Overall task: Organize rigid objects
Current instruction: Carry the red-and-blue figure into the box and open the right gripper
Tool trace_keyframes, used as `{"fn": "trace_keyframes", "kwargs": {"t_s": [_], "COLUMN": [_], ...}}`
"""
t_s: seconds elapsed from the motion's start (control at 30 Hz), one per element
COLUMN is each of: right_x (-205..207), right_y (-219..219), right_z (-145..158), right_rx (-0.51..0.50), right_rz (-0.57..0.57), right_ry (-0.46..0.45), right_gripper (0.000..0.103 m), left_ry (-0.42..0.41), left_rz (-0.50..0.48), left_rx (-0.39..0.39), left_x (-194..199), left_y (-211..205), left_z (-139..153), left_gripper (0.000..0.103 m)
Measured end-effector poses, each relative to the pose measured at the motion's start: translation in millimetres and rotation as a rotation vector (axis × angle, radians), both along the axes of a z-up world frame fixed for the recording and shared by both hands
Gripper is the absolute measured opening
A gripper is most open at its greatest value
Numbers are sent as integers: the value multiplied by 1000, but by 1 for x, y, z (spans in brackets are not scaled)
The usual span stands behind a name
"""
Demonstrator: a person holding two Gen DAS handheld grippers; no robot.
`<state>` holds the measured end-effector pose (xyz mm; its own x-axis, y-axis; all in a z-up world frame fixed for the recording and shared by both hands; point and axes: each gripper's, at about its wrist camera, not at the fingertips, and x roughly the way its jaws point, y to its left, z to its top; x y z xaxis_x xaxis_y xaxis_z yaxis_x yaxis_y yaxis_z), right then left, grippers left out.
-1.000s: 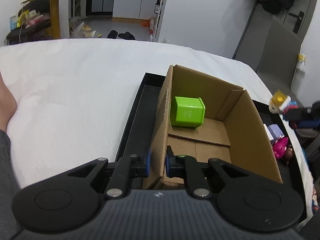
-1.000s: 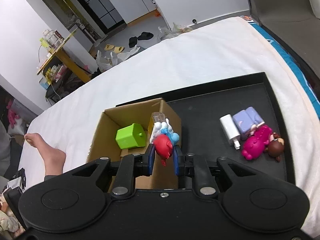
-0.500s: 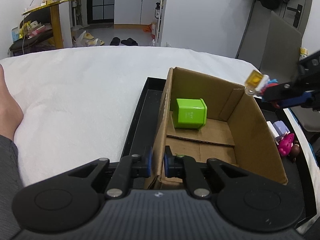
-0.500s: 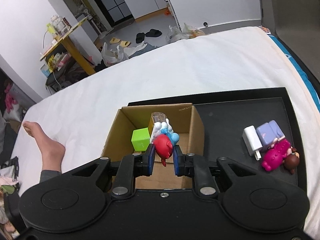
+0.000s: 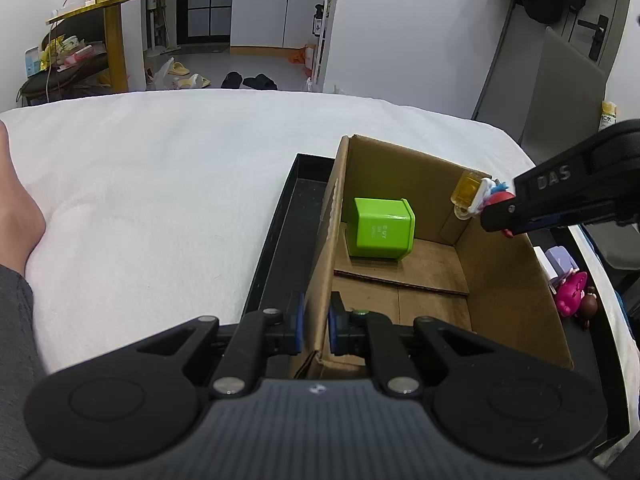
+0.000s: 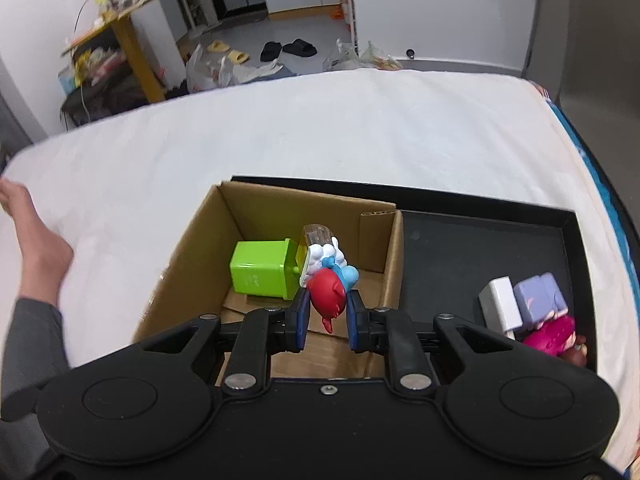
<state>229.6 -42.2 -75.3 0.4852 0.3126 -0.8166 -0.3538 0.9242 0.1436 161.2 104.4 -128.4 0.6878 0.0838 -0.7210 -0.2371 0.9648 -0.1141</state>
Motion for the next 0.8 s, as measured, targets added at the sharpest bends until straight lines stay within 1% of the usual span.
{"fn": "trace_keyframes", "kwargs": {"t_s": [0.2,0.27,0.37,0.43,0.5,0.53,0.57,0.67,0.7,0.8], "right_x": [4,6,6,2,-3,-5,-7,-10,-11,-12], "right_y": [15,13,4,-1,-9,-14,-17,-28,-33,-46], "right_z": [-2,-1,1,5,9,11,13,17,18,25], "right_rx": [-64,-65,-36,-45,-38,-29,-19,6,21,81], "right_rz": [69,46,29,31,25,22,19,16,2,-39], "right_ry": [-22,-31,0,-8,-12,-9,-4,13,21,44], "right_gripper": [21,22,22,28,44,47,49,52,54,56], "left_ry": [0,3,1,0,0,0,0,-1,-1,-1], "left_rz": [8,11,7,4,3,3,3,1,1,-2], "left_rx": [-11,-14,-21,-18,-16,-14,-13,-10,-8,-10], "left_x": [-1,0,0,-1,-1,-1,-1,-1,-1,0], "left_y": [2,2,3,2,2,2,2,1,1,1], "left_z": [0,-1,-1,0,-1,-1,-1,-2,-2,-2], "left_gripper": [11,11,11,11,11,11,11,11,11,11]}}
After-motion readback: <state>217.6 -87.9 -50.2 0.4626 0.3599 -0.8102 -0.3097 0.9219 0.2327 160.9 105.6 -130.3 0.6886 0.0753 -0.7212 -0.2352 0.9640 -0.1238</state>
